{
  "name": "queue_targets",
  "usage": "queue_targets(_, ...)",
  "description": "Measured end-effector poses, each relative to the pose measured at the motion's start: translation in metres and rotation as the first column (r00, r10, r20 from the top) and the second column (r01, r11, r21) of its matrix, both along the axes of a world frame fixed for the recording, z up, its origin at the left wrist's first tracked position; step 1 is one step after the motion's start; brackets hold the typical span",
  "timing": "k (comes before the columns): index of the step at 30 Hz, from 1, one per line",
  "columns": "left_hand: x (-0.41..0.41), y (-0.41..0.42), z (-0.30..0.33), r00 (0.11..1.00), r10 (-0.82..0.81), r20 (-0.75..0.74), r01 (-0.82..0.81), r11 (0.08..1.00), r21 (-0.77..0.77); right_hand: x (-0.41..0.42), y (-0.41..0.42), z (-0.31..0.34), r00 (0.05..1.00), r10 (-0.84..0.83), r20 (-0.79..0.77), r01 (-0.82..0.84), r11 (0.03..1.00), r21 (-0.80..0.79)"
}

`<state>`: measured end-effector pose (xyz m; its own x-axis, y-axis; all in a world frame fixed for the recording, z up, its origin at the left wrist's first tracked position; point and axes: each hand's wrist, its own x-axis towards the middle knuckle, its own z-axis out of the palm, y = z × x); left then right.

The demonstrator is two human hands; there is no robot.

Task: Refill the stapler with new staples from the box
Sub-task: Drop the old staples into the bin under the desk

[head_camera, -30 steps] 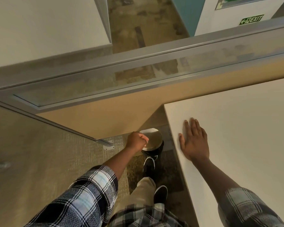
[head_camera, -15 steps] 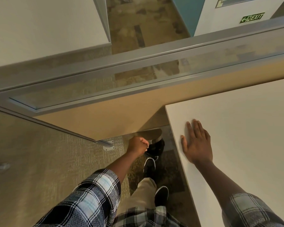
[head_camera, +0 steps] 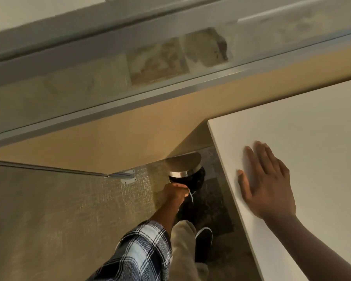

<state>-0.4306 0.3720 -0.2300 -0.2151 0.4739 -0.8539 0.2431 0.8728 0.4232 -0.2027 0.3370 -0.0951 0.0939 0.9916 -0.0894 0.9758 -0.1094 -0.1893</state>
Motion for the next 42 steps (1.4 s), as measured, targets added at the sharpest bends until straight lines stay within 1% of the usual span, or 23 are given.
queue_targets(3,-0.001,0.002,-0.029,0.999,-0.028,-0.024,0.026,0.998,-0.051,0.001,0.0,-0.002,1.0,0.0,0.002,0.0,1.0,0.007)
queue_targets(5,0.001,0.007,-0.043,0.997,-0.041,-0.057,0.038,0.997,-0.06,0.0,0.0,-0.003,1.0,0.002,0.007,-0.002,1.0,0.016)
queue_targets(6,0.003,0.01,-0.051,0.996,-0.05,-0.076,0.046,0.997,-0.056,0.001,0.0,-0.005,1.0,0.003,0.009,-0.004,1.0,0.023)
queue_targets(8,0.005,0.016,-0.061,0.991,0.023,-0.133,-0.027,0.999,-0.028,0.002,-0.001,-0.008,1.0,0.005,0.021,-0.006,0.999,0.035)
queue_targets(10,0.004,0.019,-0.07,0.987,0.011,-0.159,-0.006,1.0,0.028,0.003,-0.001,-0.011,1.0,0.007,0.031,-0.008,0.999,0.037)
queue_targets(13,0.005,0.012,-0.07,0.993,-0.037,-0.115,0.035,0.999,-0.023,0.003,-0.001,-0.011,0.999,0.008,0.032,-0.009,0.999,0.035)
queue_targets(15,0.004,0.008,-0.066,0.993,0.101,-0.068,-0.102,0.995,-0.006,0.002,-0.001,-0.009,1.0,0.005,0.031,-0.007,0.999,0.038)
queue_targets(16,0.001,0.007,-0.062,0.991,0.116,-0.068,-0.116,0.993,-0.006,0.001,-0.001,-0.008,1.0,0.005,0.029,-0.006,0.999,0.038)
queue_targets(18,-0.003,0.006,-0.053,0.992,0.091,-0.083,-0.092,0.996,-0.007,0.0,-0.002,-0.005,1.0,0.005,0.03,-0.006,0.999,0.035)
queue_targets(20,-0.006,0.007,-0.045,0.993,0.048,-0.113,-0.045,0.999,0.022,0.0,-0.002,-0.006,0.999,0.006,0.035,-0.006,1.0,0.027)
queue_targets(25,-0.009,0.01,-0.007,0.979,-0.049,-0.2,0.087,0.979,0.184,0.002,-0.001,-0.01,0.999,0.005,0.032,-0.006,1.0,0.024)
queue_targets(29,-0.012,0.008,0.046,0.931,-0.219,-0.293,0.309,0.9,0.308,0.001,-0.003,-0.006,1.0,0.003,0.015,-0.003,1.0,0.015)
queue_targets(36,-0.011,-0.007,0.135,0.819,-0.348,-0.456,0.535,0.75,0.389,-0.004,-0.004,0.01,1.0,0.014,-0.007,-0.014,0.998,-0.062)
queue_targets(39,-0.007,-0.01,0.167,0.729,-0.427,-0.536,0.659,0.651,0.377,-0.003,-0.003,0.024,0.999,0.042,-0.005,-0.042,0.992,-0.122)
queue_targets(42,-0.002,-0.018,0.199,0.597,-0.484,-0.64,0.781,0.534,0.324,-0.001,-0.013,0.042,0.999,0.03,-0.015,-0.032,0.992,-0.118)
